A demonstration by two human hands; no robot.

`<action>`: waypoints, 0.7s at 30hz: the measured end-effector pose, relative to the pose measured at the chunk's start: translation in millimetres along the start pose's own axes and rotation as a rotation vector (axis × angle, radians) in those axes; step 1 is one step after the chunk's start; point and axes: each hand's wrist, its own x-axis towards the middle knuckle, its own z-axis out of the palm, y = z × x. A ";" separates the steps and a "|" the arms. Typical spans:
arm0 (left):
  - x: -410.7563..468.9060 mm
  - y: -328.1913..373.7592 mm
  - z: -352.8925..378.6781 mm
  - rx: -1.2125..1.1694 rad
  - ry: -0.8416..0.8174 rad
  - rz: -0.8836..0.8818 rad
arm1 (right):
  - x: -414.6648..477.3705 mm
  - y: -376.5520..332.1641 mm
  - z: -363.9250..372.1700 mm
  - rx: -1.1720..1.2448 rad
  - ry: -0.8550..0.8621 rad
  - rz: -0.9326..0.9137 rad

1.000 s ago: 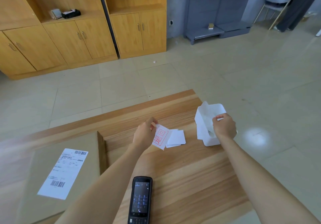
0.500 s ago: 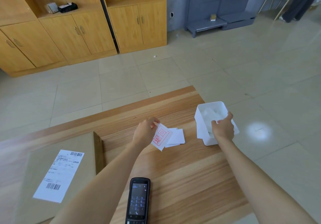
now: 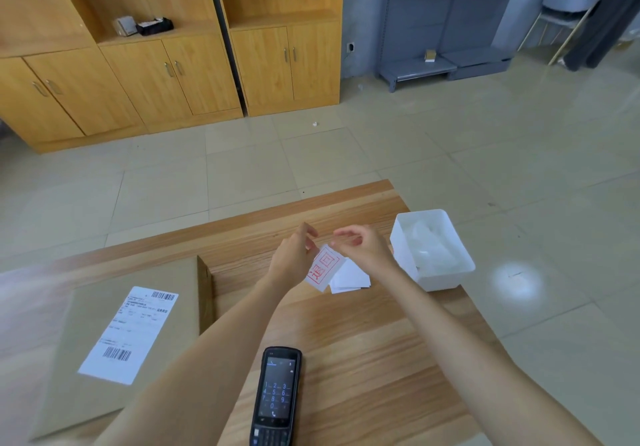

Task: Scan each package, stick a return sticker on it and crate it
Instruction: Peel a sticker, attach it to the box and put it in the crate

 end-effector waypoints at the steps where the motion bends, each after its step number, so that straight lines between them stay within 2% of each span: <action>1: -3.0 -0.6 -2.4 -0.004 0.003 0.000 | -2.3 -1.2 4.7 -0.023 -0.001 -0.011; 6: -16.1 -5.8 -10.0 -0.034 -0.008 0.003 | -14.0 -0.4 19.0 -0.116 -0.034 -0.030; 9: -23.6 -12.6 -11.1 -0.037 0.017 -0.005 | -20.8 0.2 25.2 -0.086 -0.066 -0.032; 13: -30.7 -29.2 -7.9 -0.048 0.089 -0.209 | -32.6 -6.2 37.0 -0.018 -0.110 -0.022; 15: -38.5 -37.5 -10.6 -0.150 0.097 -0.321 | -36.5 -8.8 43.1 0.025 -0.124 -0.033; 21: -70.5 -63.8 -22.0 -0.518 0.164 -0.468 | -43.0 -19.1 63.7 0.304 -0.216 0.079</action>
